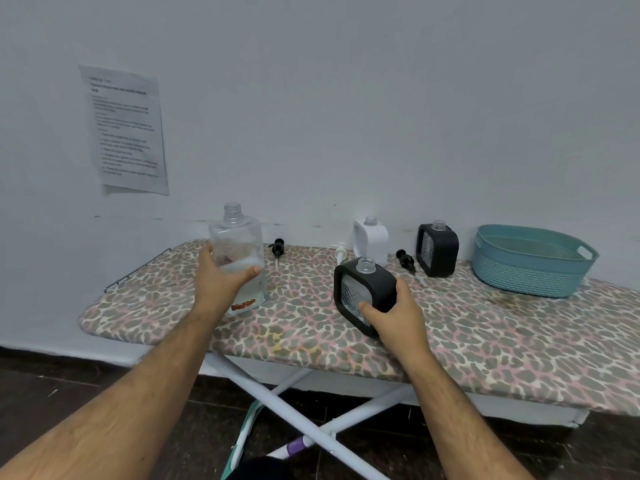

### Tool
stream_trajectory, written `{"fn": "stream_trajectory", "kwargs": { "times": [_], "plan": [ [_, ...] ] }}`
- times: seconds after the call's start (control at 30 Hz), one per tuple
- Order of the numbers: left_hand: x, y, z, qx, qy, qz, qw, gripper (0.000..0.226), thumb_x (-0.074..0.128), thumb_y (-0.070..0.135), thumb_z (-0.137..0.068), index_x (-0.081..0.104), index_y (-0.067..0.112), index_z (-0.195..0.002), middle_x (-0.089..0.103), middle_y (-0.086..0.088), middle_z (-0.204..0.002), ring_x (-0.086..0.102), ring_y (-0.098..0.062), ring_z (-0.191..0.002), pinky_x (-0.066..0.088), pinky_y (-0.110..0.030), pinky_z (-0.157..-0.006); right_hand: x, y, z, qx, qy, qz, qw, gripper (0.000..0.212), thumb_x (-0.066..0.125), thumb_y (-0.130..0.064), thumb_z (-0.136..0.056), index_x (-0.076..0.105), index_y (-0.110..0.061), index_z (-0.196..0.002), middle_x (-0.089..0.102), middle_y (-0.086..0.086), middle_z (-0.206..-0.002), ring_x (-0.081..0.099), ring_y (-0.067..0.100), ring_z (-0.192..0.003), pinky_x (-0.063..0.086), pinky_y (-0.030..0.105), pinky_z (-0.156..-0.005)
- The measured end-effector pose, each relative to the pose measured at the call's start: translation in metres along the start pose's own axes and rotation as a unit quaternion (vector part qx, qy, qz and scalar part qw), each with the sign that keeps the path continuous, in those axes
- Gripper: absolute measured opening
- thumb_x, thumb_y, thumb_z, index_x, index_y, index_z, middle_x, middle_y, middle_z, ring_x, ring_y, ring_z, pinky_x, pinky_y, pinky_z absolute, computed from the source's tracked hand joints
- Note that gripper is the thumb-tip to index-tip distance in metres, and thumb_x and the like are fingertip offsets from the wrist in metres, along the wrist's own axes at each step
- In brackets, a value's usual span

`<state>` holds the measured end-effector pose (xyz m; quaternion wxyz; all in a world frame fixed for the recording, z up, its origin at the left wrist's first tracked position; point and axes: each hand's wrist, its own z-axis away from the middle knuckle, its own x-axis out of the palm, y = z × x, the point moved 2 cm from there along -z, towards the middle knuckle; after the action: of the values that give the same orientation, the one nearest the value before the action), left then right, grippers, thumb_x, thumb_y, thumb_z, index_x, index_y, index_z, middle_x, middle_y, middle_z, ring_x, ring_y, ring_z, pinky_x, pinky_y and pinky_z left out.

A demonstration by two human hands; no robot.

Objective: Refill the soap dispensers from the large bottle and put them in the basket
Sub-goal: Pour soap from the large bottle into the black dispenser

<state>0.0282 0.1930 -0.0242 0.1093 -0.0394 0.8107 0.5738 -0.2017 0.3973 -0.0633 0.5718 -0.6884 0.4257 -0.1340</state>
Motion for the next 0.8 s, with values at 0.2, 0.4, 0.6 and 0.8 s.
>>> {"fn": "stream_trajectory", "kwargs": {
  "times": [0.2,0.4,0.6,0.8],
  "plan": [
    [0.005,0.024,0.046,0.110,0.157,-0.101,0.976,0.070,0.074,0.031,-0.086,0.038,0.013,-0.144,0.040,-0.009,-0.144,0.038,-0.022,-0.133,0.038,-0.039,-0.109,-0.010,-0.006,0.001,0.018,-0.005,0.080,0.997,0.062,0.081,-0.047,-0.071,0.051,-0.031,-0.123,0.061,-0.013,-0.109,0.060,0.011,-0.099,0.052,0.034,-0.082],
    [0.016,0.027,0.075,0.215,0.112,-0.103,0.965,0.032,0.069,0.023,-0.090,0.060,0.015,-0.120,0.053,0.004,-0.114,0.047,-0.010,-0.107,0.042,-0.030,-0.091,-0.016,-0.013,0.008,0.036,-0.011,0.012,0.999,0.059,0.084,-0.025,-0.074,0.047,-0.026,-0.120,0.060,-0.011,-0.101,0.062,0.009,-0.091,0.049,0.021,-0.064],
    [0.031,0.019,0.079,0.133,-0.068,-0.034,0.988,0.035,0.070,0.032,-0.089,0.065,0.016,-0.120,0.066,0.005,-0.110,0.063,-0.004,-0.097,0.053,-0.016,-0.075,-0.019,-0.006,0.009,0.038,-0.027,-0.027,0.999,0.054,0.082,-0.018,-0.078,0.052,-0.027,-0.122,0.062,-0.010,-0.104,0.066,0.015,-0.094,0.058,0.033,-0.070],
    [0.059,0.014,0.077,0.039,-0.224,0.027,0.973,0.064,0.077,0.025,-0.085,0.050,0.013,-0.141,0.058,0.000,-0.134,0.058,-0.010,-0.118,0.052,-0.022,-0.093,-0.019,-0.003,-0.005,0.030,-0.099,-0.089,0.991,0.053,0.077,-0.008,-0.082,0.054,-0.025,-0.127,0.067,-0.001,-0.115,0.066,0.011,-0.103,0.055,0.024,-0.077]
  ]
}}
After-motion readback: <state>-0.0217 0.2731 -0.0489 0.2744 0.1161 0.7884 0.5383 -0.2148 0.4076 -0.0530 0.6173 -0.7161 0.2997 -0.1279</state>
